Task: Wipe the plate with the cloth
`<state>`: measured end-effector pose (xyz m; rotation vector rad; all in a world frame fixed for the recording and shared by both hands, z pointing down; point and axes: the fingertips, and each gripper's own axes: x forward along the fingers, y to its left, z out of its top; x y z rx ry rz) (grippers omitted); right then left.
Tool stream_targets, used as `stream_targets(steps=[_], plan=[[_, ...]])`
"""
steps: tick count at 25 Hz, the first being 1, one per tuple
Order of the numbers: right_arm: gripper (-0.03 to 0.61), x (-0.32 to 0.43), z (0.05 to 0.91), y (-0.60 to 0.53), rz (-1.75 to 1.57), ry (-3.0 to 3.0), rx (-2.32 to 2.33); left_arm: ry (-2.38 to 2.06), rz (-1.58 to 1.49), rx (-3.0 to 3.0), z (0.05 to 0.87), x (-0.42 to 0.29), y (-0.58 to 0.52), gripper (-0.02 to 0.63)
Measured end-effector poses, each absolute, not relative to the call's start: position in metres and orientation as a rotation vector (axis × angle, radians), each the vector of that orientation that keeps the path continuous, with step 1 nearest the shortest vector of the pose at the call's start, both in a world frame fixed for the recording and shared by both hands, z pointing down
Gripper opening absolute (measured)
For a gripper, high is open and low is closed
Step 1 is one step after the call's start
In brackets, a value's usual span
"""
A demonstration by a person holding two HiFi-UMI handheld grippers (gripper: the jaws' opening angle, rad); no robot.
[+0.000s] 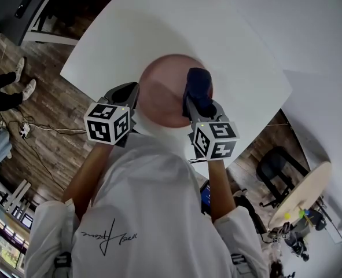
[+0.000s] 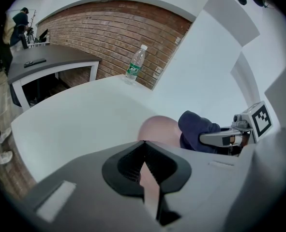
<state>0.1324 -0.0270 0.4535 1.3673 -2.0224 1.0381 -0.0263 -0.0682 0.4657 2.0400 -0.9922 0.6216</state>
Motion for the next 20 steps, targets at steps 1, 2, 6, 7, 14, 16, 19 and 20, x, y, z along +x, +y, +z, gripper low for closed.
stream_targets(steps=[1,2,6,7,14,16,19,20], plan=[[0.089,0.133,0.455,-0.028,1.041,-2.016,1.369,-0.993,0.629,2.039,0.467,-0.027,-0.069,0.014],[0.089,0.134,0.456,-0.028,1.043,-2.011,1.37,-0.992,0.636,2.036,0.469,-0.028,-0.069,0.015],[0.091,0.134,0.462,-0.032,1.041,-2.005,1.361,-0.975,0.661,2.028,0.478,-0.026,-0.07,0.028],[0.09,0.134,0.463,-0.033,1.04,-2.003,1.356,-0.969,0.666,2.027,0.48,-0.025,-0.07,0.031],[0.089,0.132,0.471,-0.045,1.039,-1.989,1.369,-0.947,0.685,2.014,0.489,-0.027,-0.076,0.075],[0.089,0.132,0.474,-0.047,1.038,-1.984,1.369,-0.924,0.685,2.012,0.491,-0.025,-0.075,0.097],[0.089,0.131,0.478,-0.048,1.038,-1.972,1.364,-0.905,0.681,2.007,0.493,-0.025,-0.074,0.1],[0.089,0.13,0.48,-0.048,1.038,-1.966,1.361,-0.903,0.681,2.005,0.494,-0.025,-0.073,0.1]])
